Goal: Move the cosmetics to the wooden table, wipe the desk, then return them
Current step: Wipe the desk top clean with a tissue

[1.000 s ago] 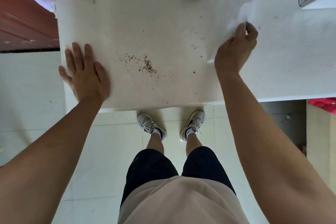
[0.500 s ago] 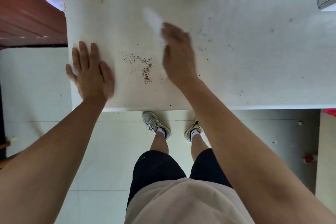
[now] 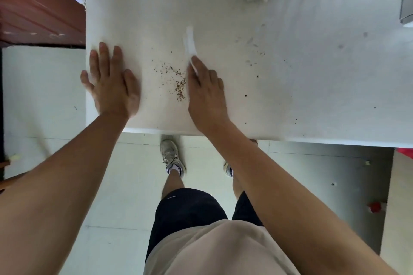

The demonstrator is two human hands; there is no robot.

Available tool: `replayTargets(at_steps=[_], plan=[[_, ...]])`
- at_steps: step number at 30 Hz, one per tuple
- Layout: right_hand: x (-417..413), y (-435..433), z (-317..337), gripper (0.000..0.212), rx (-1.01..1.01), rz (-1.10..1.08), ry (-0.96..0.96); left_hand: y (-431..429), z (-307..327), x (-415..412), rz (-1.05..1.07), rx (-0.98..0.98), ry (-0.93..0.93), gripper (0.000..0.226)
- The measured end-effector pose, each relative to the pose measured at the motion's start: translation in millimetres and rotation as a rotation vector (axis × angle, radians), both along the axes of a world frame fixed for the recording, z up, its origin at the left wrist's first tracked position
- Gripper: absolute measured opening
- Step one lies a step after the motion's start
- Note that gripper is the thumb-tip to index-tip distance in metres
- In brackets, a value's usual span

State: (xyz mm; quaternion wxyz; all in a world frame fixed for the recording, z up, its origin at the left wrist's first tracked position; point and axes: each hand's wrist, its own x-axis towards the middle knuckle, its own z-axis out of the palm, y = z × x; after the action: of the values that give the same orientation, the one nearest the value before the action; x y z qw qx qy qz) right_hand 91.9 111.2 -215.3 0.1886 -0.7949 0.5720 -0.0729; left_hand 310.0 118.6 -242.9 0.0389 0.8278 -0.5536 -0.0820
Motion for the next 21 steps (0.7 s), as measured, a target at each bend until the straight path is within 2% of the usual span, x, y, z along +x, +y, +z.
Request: replayTargets(at_steps=[3,5,7,10,13,15,18,21], plan=[[8.9,-16.8,5.9,0.049,0.065,0.053,-0.141,-0.5,2.8,-0.6,-0.015,0.010,0.017,0.059],[-7.1,-28.7,14.7,0.046,0.079,-0.112,-0.348,-1.1,2.7,-0.4,-0.025,0.021,0.022,0.059],[-33.9,-34.4,22.2,0.047,-0.064,-0.375,-0.451,-1.2,2.5,1.4,-0.026,0.029,0.038,0.059],[-81.8,-26.8,20.2,0.052,-0.241,-0.714,-0.295,0.1,5.7,2.5,-0.047,0.035,0.046,0.059],[-102.5,17.1,6.8,0.053,-0.102,-0.902,0.018,1.4,9.4,4.7,-0.074,0.050,0.110,0.057],[-86.7,53.7,-0.2,0.052,-0.010,-0.942,0.130,1.7,15.5,14.9,-0.090,0.060,0.201,0.056],[-29.0,92.3,0.5,0.061,0.038,-0.954,0.102,15.1,30.8,36.6,-0.217,0.019,0.271,0.054],[41.8,99.7,-1.4,0.073,0.077,-0.721,0.024,31.9,33.9,48.8,-0.242,-0.031,0.319,0.050]])
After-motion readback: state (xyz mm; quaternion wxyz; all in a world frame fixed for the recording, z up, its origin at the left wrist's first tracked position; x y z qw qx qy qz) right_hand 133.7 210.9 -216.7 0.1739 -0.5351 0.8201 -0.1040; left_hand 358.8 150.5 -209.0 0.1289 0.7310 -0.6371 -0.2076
